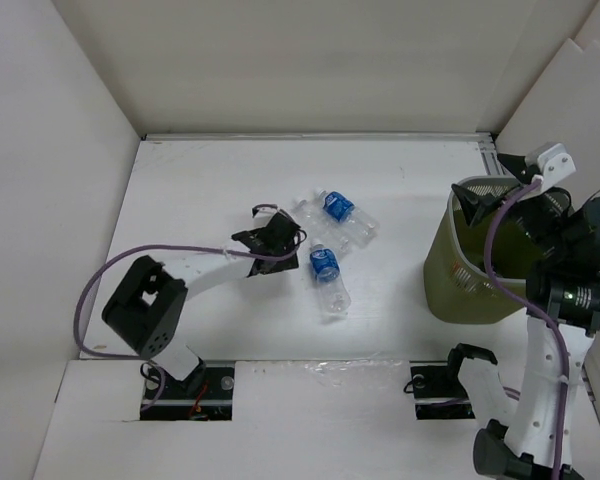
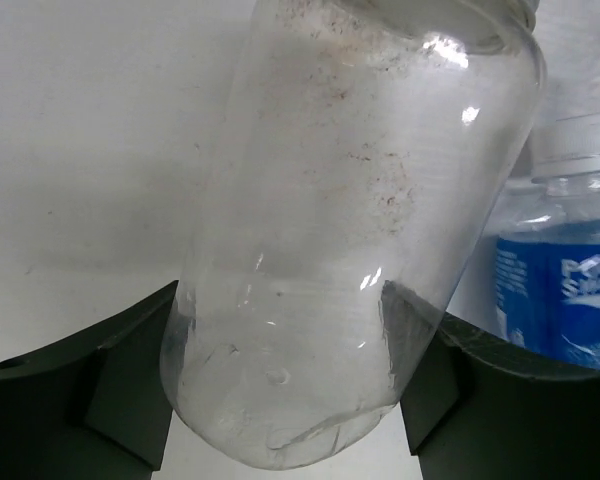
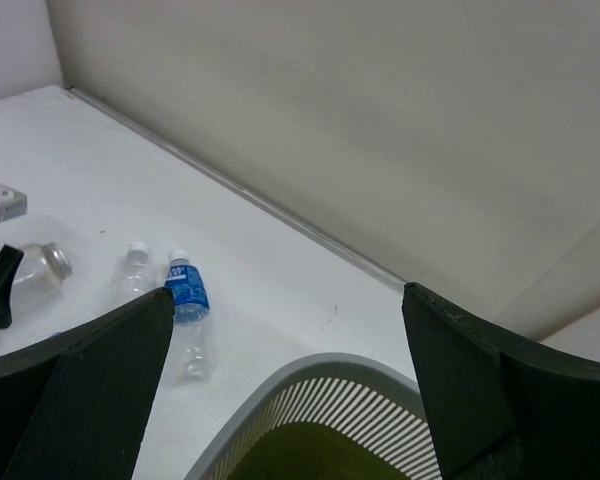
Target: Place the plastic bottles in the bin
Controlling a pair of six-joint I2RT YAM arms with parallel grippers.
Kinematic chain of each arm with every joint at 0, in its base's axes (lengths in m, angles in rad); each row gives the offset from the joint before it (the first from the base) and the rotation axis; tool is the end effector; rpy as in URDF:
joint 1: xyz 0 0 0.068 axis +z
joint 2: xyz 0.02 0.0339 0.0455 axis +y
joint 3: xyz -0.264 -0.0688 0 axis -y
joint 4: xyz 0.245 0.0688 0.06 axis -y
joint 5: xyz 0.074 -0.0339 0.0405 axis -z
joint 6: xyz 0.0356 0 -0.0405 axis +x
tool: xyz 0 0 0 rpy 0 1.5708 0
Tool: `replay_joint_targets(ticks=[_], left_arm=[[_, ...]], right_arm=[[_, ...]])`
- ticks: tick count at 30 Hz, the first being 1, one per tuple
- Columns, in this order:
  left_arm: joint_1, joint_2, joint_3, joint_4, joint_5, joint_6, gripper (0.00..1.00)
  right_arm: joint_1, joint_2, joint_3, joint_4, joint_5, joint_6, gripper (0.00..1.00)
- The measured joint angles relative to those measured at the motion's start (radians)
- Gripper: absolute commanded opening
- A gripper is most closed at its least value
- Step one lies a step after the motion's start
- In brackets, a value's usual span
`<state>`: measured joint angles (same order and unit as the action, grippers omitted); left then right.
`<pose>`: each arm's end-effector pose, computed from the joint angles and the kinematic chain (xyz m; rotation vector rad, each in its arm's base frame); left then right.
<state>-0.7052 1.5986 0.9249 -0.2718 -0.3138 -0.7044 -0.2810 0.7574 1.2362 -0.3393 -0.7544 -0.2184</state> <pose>0.2503 -0.1986 0.1840 -0.1249 2.4609 -0.2188 0.1191 -0.0090 0.4749 -0.5677 1.3567 0.1334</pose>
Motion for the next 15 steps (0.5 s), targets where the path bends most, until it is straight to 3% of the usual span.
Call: replay_joint_targets(ticks=[4,8,13,15], left_arm=[[-0.023,-0.170,0.000,-0.045,-0.047,-0.003,0.00],[-0.040,-0.342,0.026,0.002,-0.061,0.045,0.00],[-0.050,-0.537,0.034,0.189,-0.055,0.173,0.00],[-0.067,-0.591,0.033,0.296,-0.032,0.248,0.00]], right_arm=[[0.072,0.049,-0.026,0.080,-0.047,0.004,0.99],[0.281,0.167,-0.010,0.156,-0.090,-0.007,0.99],[0.503,0.328,0.014,0.286,-0.120,0.017,0.99],[0.555,0.383,0.013,0.414,-0.146,0.085,0.99]])
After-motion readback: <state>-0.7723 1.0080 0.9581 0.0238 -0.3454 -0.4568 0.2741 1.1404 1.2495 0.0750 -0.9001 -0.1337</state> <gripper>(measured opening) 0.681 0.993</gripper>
